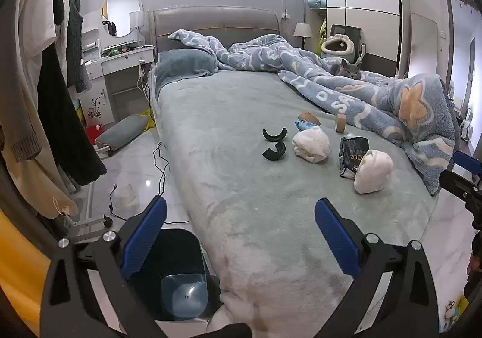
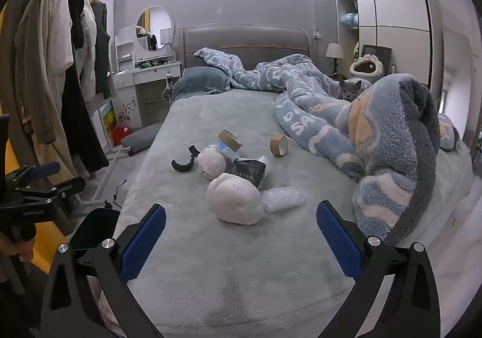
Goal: Collect trash
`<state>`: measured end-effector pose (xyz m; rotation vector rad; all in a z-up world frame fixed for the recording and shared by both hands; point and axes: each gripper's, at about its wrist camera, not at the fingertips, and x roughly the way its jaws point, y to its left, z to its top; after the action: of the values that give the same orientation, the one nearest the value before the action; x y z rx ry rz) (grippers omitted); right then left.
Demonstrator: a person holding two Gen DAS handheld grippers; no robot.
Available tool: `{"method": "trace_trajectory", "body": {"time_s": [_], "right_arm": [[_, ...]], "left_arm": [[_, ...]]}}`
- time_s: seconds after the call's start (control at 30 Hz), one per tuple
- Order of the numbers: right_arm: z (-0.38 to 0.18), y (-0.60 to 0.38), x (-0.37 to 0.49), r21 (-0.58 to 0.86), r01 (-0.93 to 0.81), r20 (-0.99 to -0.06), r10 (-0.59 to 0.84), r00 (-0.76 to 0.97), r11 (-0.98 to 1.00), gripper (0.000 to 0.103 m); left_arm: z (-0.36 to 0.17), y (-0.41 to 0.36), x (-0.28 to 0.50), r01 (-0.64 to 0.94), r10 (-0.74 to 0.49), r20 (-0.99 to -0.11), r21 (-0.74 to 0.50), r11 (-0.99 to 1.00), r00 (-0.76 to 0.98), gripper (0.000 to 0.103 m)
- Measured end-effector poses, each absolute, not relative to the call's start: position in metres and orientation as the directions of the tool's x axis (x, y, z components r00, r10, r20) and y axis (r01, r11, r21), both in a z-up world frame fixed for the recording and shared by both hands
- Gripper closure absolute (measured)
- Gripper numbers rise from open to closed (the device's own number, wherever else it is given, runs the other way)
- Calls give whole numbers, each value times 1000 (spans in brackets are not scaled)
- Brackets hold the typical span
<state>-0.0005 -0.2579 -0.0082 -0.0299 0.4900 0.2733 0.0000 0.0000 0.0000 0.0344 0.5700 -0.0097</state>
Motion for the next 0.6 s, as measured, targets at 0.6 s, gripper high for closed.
{"method": "trace_trajectory", "body": {"time_s": [0.6], "right_arm": [[-7,-256,-2,45,-281,-460,270,846,959,2]], "left_arm": [[0,0,0,18,0,-548,28,999,837,3]]}}
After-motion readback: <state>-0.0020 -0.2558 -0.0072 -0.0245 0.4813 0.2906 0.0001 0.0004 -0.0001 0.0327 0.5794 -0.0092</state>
